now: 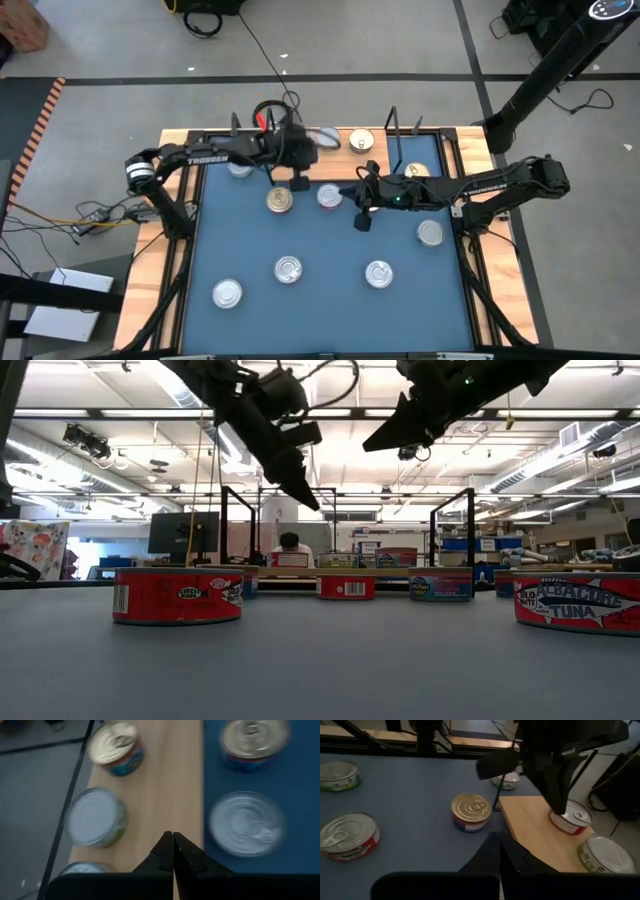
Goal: Stack canned seafood by type on shelf
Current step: Stack the green tuna can on top of the other green tuna can on the shelf
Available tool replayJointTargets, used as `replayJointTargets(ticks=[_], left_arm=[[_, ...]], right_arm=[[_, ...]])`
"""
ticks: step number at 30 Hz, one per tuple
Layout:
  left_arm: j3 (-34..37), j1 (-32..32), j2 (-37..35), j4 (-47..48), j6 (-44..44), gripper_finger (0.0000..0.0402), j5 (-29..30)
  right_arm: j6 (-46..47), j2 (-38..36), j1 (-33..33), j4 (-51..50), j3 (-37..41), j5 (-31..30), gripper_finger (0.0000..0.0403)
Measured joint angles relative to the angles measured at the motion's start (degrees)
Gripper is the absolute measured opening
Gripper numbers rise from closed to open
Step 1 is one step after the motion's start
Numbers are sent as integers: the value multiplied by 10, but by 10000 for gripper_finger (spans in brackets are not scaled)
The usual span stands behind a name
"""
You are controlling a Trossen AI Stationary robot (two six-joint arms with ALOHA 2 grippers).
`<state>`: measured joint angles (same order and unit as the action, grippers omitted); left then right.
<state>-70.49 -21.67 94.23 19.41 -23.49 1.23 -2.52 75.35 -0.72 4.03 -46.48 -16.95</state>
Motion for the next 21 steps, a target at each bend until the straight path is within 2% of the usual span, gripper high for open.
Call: replayJointTargets(ticks=[12, 21], left_arm=[[113, 132, -82, -21, 104, 4, 2], [156, 238, -93, -10, 169, 5, -1]], right_arm=[[11, 0, -25, -24, 0, 0, 2], [44, 0, -57, -43, 0, 1, 5]])
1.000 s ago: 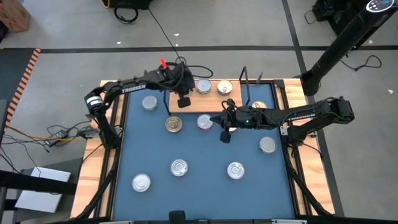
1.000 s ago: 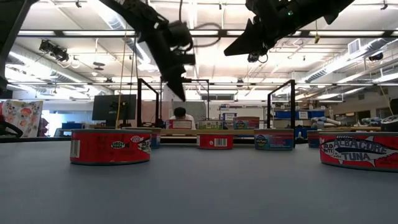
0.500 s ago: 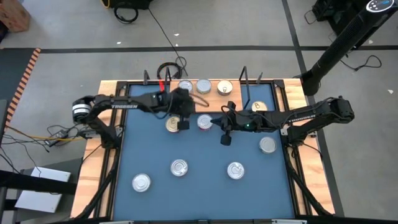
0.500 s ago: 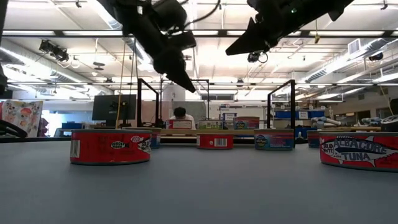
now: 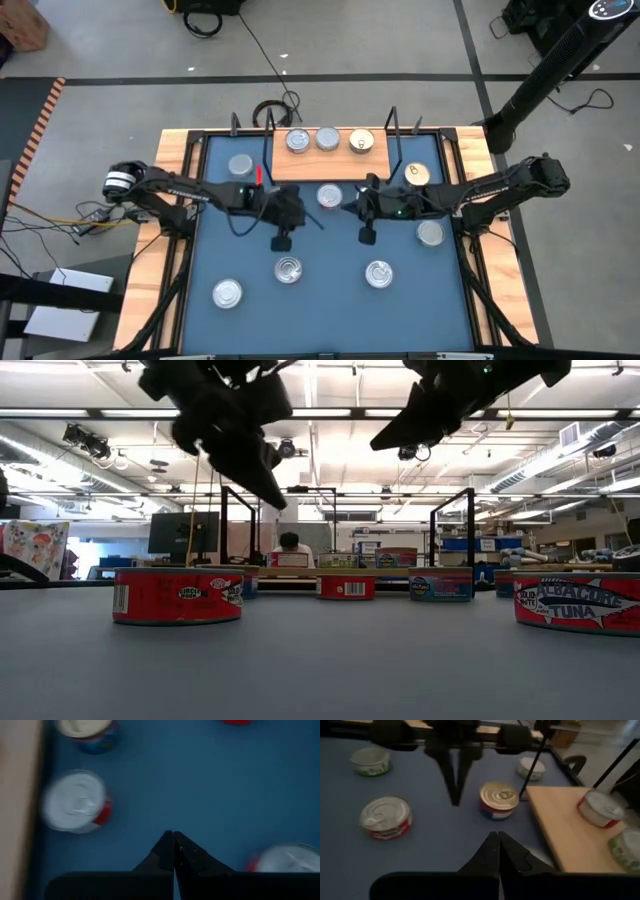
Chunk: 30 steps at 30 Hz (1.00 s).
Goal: Stack canned seafood by type on shelf
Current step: Stack the green tuna can on top of the other green tuna can on the shelf
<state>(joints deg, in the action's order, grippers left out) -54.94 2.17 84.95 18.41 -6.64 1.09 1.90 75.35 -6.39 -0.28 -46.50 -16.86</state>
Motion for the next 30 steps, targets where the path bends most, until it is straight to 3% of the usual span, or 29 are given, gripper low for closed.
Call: replayJointTargets(ticks=[5, 13, 24, 30], left_arm=[[7, 43, 1, 18, 51, 5, -37], [7, 108, 1, 26, 85, 5, -44], [7, 129, 15, 37, 158, 11, -44], [7, 131, 25, 36, 163, 25, -43]], right_arm=[[56, 0, -30, -53, 0, 0, 5], [85, 11, -77, -58, 0, -32, 7], [88, 43, -89, -67, 0, -37, 25], [209, 20, -95, -163, -11, -44, 51]])
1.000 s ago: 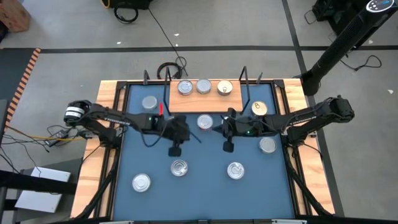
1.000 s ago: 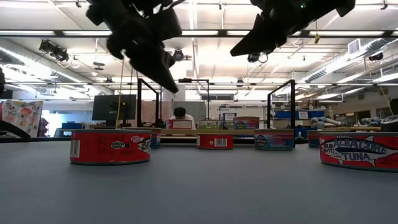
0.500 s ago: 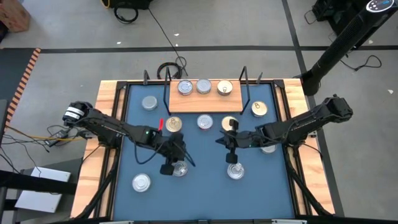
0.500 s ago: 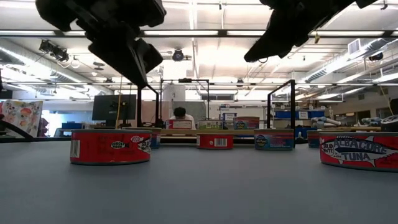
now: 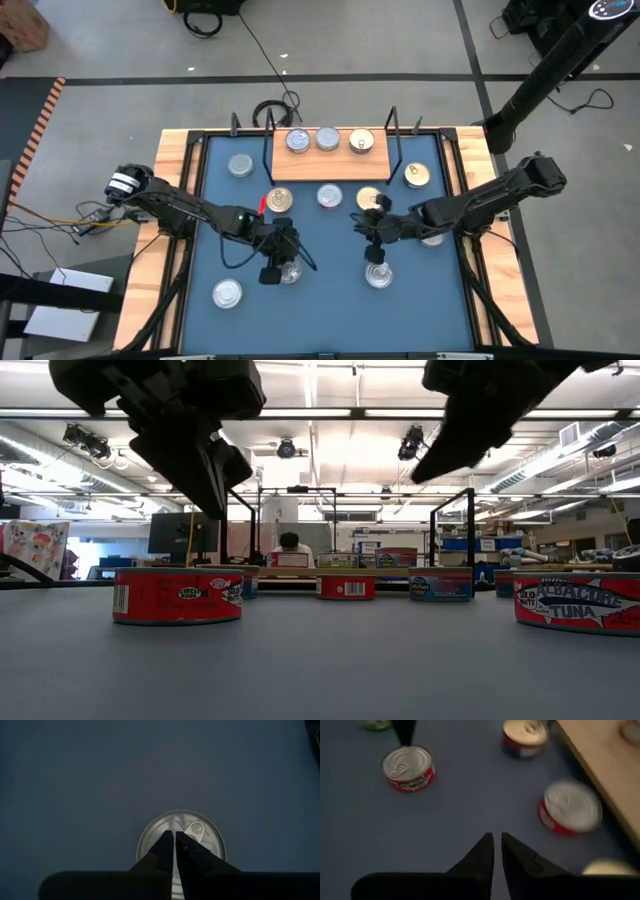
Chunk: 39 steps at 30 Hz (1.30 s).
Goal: Stack canned seafood by type on shelf
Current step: Stack the green tuna can on top of the other green tuna can on the shelf
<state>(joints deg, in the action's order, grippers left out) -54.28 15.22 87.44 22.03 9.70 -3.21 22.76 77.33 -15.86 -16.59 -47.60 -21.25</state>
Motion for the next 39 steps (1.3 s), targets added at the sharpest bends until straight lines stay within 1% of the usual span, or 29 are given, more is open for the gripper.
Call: replayJointTargets(ticks=[2, 4, 6, 9, 12, 16, 20, 23, 28, 34, 39], left_arm=[[2, 0, 0, -2, -4, 23, 1], [16, 0, 0, -34, -18, 17, 0], [45, -4, 0, -94, -18, 7, -12], [88, -14, 0, -194, -2, 4, -45], [117, -18, 0, -266, 1, 4, -46], [131, -17, 0, -336, -14, 3, -45], [134, -26, 0, -347, -51, 3, -27], [134, -47, 0, -345, -69, 3, -27], [134, -82, 0, -357, -93, 3, -63], [134, -104, 0, -385, -95, 3, -93], [134, -107, 0, -385, -95, 3, -95]], right_arm=[[77, -7, -5, -78, -11, -1, 60], [159, -8, -14, -165, -21, -1, 68], [237, -8, -23, -239, -22, 3, 74], [330, -6, -38, -338, -22, 8, 84], [411, -6, -52, -410, -22, 14, 95], [493, -6, -63, -474, -22, 30, 114], [548, -6, -70, -501, -11, 34, 138], [574, -6, -70, -500, 10, 39, 156], [596, -6, -70, -489, 44, 65, 177], [603, -6, -70, -425, 76, 82, 171], [603, -8, -70, -400, 97, 79, 149]])
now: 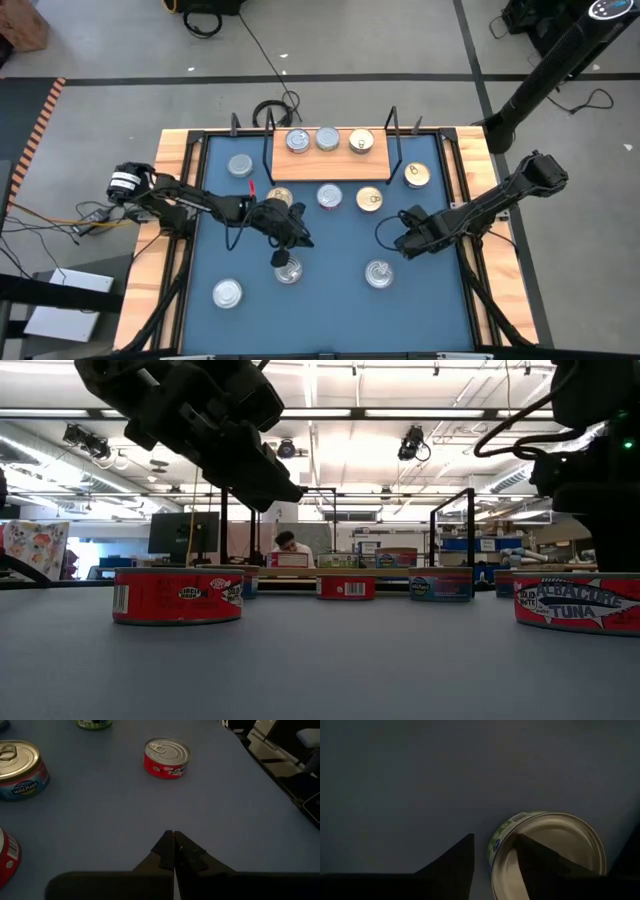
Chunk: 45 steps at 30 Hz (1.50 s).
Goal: Stack canned seafood by type on shelf
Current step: Stack the green tuna can on top of the other green tuna can on the shelf
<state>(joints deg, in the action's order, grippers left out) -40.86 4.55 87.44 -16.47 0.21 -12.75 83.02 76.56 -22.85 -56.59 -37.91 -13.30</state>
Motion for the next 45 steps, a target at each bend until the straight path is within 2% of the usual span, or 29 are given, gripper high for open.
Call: replayJointTargets(ticks=[3, 10, 15, 22, 25, 28, 31, 39, 41, 45], left_arm=[[0, 0, 0, 0, 0, 3, 0], [0, 0, 0, 0, 0, 3, 6], [0, 0, 0, -5, -1, 3, 8], [0, -1, 0, -5, -13, 3, 8], [0, -1, 0, -5, -12, 3, 8], [0, 0, 0, -5, -12, 3, 8], [0, 0, 0, -5, -15, 3, 8], [0, -4, 0, -32, -26, 3, 8], [2, -3, 0, -48, -27, 3, 7], [47, -9, 0, -154, -13, 3, -30]], right_arm=[[-3, 0, 0, -6, 1, -5, 118], [-34, 1, 0, 4, 2, -13, 15], [-69, 4, 0, 31, -19, -11, 12], [-168, 3, 2, 143, -50, -19, 5], [-193, 3, 2, 155, -64, -21, 5], [-201, 3, 2, 120, -88, -20, 6], [-185, 3, 2, 44, -114, -16, 8], [-58, 2, -5, -219, -125, 11, 6], [-39, 2, -5, -235, -116, 14, 6], [-36, 2, -3, -201, -79, 34, 6]])
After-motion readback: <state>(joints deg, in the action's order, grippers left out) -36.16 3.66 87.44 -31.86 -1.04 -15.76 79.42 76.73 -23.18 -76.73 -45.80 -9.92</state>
